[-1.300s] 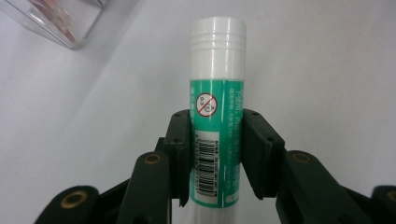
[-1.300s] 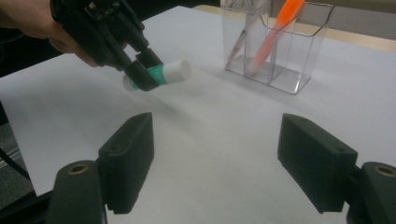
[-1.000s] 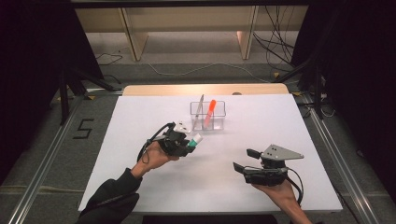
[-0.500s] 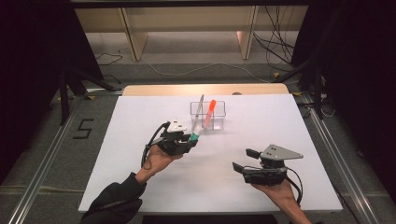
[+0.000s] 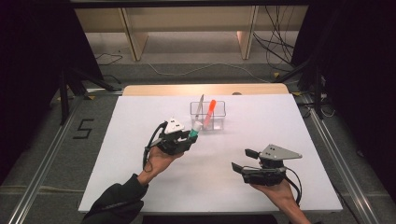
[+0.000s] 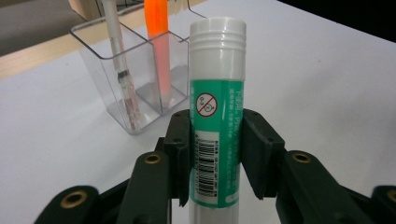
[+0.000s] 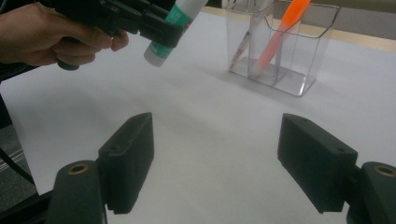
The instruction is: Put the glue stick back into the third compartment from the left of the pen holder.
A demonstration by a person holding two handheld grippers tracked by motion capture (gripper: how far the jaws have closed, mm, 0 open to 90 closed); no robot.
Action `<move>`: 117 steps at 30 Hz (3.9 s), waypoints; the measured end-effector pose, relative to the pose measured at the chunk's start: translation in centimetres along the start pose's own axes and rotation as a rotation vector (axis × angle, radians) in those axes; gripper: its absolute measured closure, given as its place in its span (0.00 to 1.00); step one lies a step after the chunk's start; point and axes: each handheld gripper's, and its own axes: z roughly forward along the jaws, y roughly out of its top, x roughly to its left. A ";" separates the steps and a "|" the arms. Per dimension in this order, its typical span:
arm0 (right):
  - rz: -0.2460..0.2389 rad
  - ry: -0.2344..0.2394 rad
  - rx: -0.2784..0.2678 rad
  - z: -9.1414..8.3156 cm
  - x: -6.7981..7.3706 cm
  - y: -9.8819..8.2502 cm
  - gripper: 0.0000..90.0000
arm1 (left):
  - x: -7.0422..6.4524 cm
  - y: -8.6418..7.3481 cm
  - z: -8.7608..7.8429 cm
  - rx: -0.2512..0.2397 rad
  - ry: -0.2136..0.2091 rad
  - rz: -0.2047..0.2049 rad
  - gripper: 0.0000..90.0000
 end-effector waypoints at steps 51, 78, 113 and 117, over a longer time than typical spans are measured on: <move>0.208 0.207 -0.106 6.3 -0.1 6.6 0.35 | -4.0 -0.8 -1.2 -0.139 0.026 -0.025 0.73; 0.303 0.260 -0.095 9.1 0.5 7.5 0.55 | -4.9 -0.7 -1.6 -0.179 0.019 -0.035 0.73; 0.232 0.102 -0.140 7.4 -2.8 8.7 0.73 | -3.6 -1.0 -3.9 -0.048 -0.070 -0.017 0.30; 0.226 0.064 -0.141 7.3 -3.8 9.0 0.73 | -3.0 -1.4 -5.0 -0.055 -0.071 -0.003 0.30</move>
